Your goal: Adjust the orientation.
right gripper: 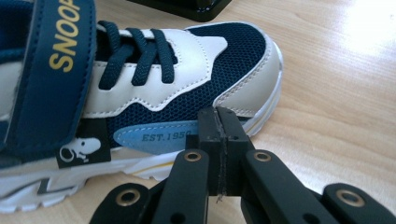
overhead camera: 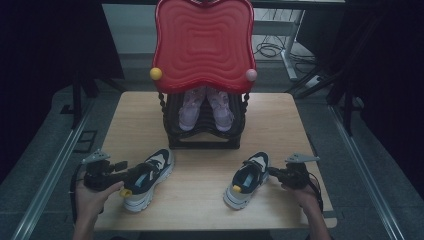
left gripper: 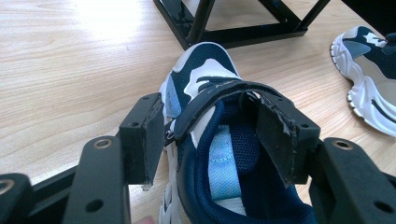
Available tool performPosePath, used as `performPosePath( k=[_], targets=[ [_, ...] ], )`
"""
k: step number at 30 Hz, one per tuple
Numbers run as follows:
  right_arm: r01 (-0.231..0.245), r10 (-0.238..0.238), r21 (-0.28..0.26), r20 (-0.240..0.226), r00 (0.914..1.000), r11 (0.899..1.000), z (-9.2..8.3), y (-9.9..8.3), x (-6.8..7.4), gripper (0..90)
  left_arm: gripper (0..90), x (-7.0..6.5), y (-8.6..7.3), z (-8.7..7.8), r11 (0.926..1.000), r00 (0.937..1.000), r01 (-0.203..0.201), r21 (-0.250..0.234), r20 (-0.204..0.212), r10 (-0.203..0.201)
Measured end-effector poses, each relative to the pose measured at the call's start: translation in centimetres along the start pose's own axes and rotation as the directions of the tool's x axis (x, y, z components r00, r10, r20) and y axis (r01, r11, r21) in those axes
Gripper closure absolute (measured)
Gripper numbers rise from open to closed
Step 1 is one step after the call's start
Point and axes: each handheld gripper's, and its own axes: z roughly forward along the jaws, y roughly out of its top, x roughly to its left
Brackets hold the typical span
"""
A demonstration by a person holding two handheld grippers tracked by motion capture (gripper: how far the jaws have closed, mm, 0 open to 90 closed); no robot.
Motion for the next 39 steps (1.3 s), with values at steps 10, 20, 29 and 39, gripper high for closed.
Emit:
performPosePath(
  k=[10,20,29,39],
  targets=[
    [-0.008,0.008,-0.003,-0.020,0.9998,1.000,1.1,0.9,-1.0,89.7,41.9,0.0,0.0,0.0,1.0000,1.0000,-0.003,0.002,0.001,0.003],
    [-0.013,0.013,-0.014,-0.030,0.9995,1.000,1.3,0.9,-1.4,89.7,41.9,-0.1,0.0,0.1,1.0000,1.0000,-0.005,0.002,0.002,0.005],
    [-0.007,0.006,-0.021,-0.022,0.9997,1.000,1.2,0.9,-1.3,89.7,41.9,0.0,0.0,0.0,1.0000,1.0000,-0.004,0.002,0.001,0.004],
    [-0.019,0.019,-0.093,-0.001,0.9998,0.995,-1.8,0.5,-0.2,89.7,41.9,0.2,0.0,-0.4,1.0000,1.0000,-0.002,-0.009,0.000,0.002]
  ],
)
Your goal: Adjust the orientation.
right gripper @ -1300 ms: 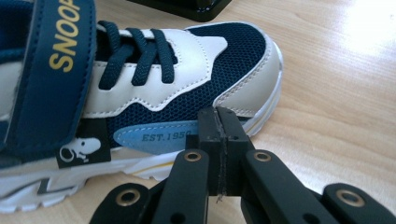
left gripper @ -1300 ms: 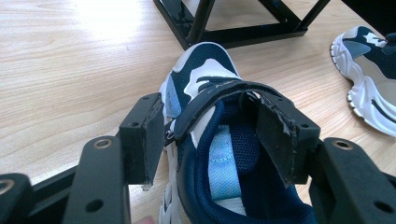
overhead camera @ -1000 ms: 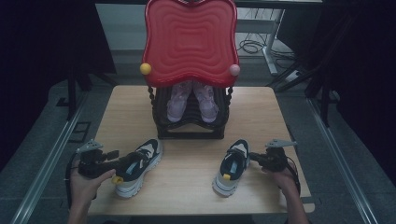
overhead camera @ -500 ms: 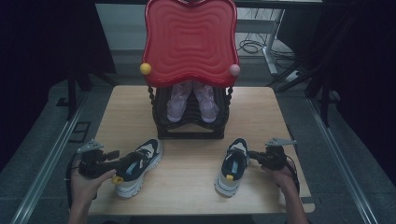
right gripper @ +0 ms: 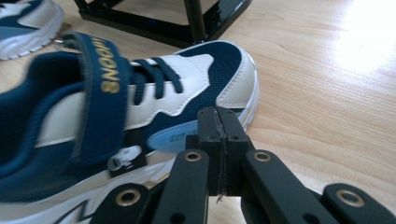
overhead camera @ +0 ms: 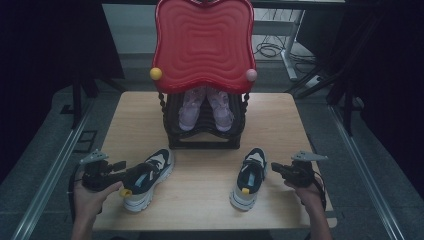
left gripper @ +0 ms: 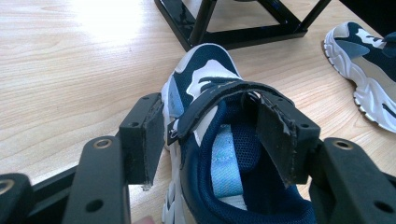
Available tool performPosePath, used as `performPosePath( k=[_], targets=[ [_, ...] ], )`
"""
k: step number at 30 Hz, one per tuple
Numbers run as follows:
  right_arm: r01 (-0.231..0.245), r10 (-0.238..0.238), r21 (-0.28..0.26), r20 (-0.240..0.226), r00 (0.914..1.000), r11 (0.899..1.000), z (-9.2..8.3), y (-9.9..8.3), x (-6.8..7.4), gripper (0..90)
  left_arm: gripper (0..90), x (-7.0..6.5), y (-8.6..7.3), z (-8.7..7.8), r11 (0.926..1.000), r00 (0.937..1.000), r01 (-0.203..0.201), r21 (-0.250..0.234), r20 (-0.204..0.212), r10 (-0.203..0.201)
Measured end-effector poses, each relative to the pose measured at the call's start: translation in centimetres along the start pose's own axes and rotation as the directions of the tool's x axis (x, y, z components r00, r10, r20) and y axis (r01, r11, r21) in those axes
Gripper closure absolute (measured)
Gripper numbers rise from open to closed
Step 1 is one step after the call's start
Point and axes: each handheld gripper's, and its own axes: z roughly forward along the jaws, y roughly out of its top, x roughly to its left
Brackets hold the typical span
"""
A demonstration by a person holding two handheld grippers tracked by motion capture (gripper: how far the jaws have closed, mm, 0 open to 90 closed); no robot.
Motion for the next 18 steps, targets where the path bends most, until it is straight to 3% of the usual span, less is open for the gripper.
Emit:
performPosePath(
  k=[18],
  targets=[
    [0.027,-0.030,-0.071,-0.036,0.9989,0.997,-4.2,0.0,4.6,89.7,41.9,-0.1,0.0,0.0,1.0000,1.0000,-0.007,0.002,0.004,0.007]
  ],
)
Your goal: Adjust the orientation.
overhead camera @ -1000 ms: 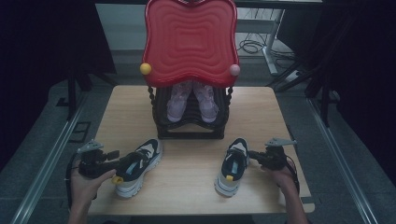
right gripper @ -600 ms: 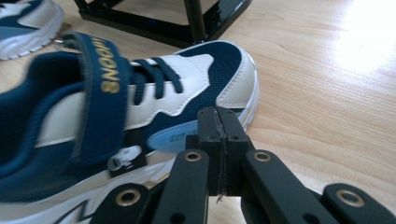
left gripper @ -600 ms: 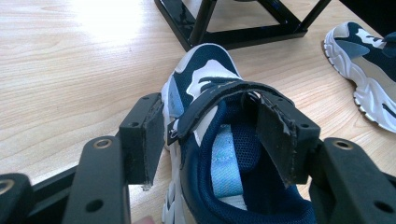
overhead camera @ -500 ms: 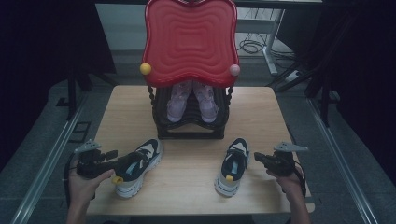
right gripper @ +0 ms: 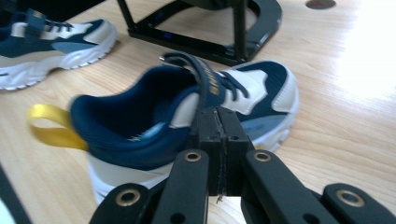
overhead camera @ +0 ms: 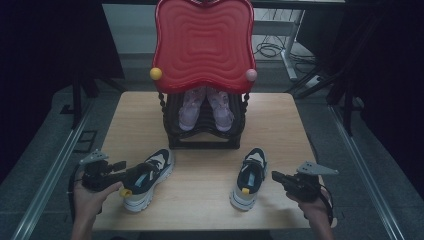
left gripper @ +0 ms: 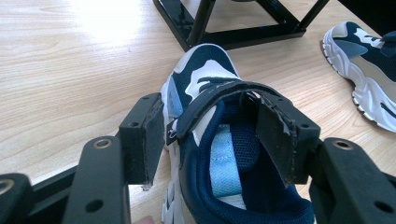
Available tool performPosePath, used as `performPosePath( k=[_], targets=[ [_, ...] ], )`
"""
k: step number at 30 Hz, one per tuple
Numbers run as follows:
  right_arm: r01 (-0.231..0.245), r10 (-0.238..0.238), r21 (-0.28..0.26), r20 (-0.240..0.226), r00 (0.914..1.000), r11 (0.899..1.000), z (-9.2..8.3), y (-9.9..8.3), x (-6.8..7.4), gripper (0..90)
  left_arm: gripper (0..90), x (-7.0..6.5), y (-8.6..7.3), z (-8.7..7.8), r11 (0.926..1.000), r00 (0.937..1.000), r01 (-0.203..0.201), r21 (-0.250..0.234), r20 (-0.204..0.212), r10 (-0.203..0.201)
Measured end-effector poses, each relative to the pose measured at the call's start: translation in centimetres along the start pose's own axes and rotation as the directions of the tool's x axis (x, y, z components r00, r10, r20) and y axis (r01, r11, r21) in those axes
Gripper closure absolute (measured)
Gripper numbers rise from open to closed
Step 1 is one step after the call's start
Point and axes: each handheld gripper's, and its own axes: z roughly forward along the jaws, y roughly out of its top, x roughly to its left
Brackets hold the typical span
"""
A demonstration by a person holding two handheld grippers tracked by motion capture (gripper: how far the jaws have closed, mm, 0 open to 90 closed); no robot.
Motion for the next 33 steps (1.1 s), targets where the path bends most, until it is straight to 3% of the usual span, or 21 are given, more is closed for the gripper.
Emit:
performPosePath(
  k=[10,13,16,23,33],
  targets=[
    [0.051,-0.052,-0.015,-0.080,0.9954,0.999,0.6,1.5,3.8,89.6,41.9,0.0,0.0,0.1,1.0000,1.0000,0.002,0.005,0.000,-0.002],
    [0.087,-0.087,0.000,-0.120,0.9890,0.996,1.8,2.0,5.8,89.6,41.8,0.0,0.0,0.2,1.0000,1.0000,0.001,0.004,0.002,-0.001],
    [0.112,-0.108,0.019,-0.136,0.9847,0.994,2.6,2.2,6.9,89.6,41.9,-0.1,0.0,0.2,1.0000,1.0000,0.000,0.008,0.002,0.000],
    [0.159,-0.150,0.065,-0.128,0.9804,0.985,4.7,2.6,8.9,89.6,41.8,0.1,-0.1,0.2,1.0000,1.0000,0.002,0.009,0.002,-0.002],
    [0.175,-0.165,0.095,-0.107,0.9806,0.980,5.5,2.5,9.5,89.6,41.9,0.1,-0.1,0.3,1.0000,1.0000,0.002,0.009,0.003,-0.002]
  ],
)
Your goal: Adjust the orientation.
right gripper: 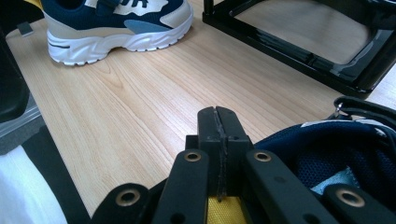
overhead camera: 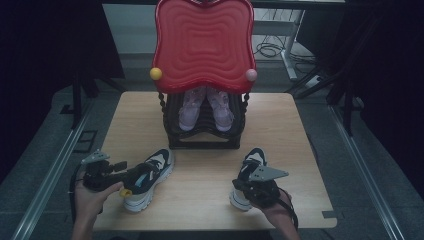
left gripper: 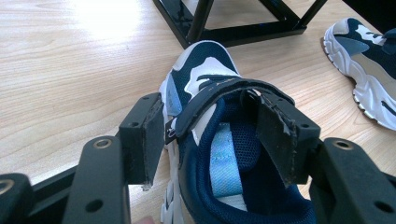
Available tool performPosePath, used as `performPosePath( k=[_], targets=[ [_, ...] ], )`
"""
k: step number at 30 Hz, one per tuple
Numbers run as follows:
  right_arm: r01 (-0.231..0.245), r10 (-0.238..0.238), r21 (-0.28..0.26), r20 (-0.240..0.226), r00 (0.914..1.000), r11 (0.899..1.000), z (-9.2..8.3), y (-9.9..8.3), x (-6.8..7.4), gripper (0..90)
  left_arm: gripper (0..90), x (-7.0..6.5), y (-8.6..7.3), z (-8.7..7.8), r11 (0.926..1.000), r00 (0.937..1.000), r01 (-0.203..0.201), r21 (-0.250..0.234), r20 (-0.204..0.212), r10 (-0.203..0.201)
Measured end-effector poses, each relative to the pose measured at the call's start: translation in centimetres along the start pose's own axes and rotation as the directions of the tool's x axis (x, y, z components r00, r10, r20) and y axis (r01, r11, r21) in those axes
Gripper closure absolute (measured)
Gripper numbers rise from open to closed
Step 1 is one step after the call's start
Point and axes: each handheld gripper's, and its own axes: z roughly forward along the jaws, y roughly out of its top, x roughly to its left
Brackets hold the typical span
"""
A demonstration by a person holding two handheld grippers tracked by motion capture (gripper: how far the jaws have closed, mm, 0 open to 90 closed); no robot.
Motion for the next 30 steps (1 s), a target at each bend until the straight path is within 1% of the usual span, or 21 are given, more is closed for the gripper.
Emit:
performPosePath(
  k=[4,11,20,27,30],
  targets=[
    [0.003,-0.004,0.013,0.014,0.9999,1.000,0.2,-0.1,0.0,89.6,41.9,0.0,0.0,0.0,1.0000,1.0000,0.000,0.001,0.001,0.000],
    [-0.001,0.001,0.012,0.014,0.9999,1.000,-0.3,-0.3,0.0,89.6,41.9,0.1,0.0,0.0,1.0000,1.0000,0.002,0.001,-0.001,-0.002],
    [-0.005,0.005,0.018,0.016,0.9999,1.000,-1.4,-0.9,-0.1,89.7,41.9,0.1,0.0,0.0,1.0000,1.0000,0.002,0.003,-0.001,-0.002],
    [-0.012,0.011,0.026,0.030,0.9995,1.000,-2.6,-1.6,-0.5,89.7,41.9,0.1,0.0,0.0,1.0000,1.0000,0.003,0.002,-0.003,-0.003],
    [-0.013,0.012,0.027,0.031,0.9994,1.000,-2.8,-1.8,-0.6,89.7,41.9,0.1,0.0,-0.1,1.0000,1.0000,0.004,0.000,-0.002,-0.004]
  ],
)
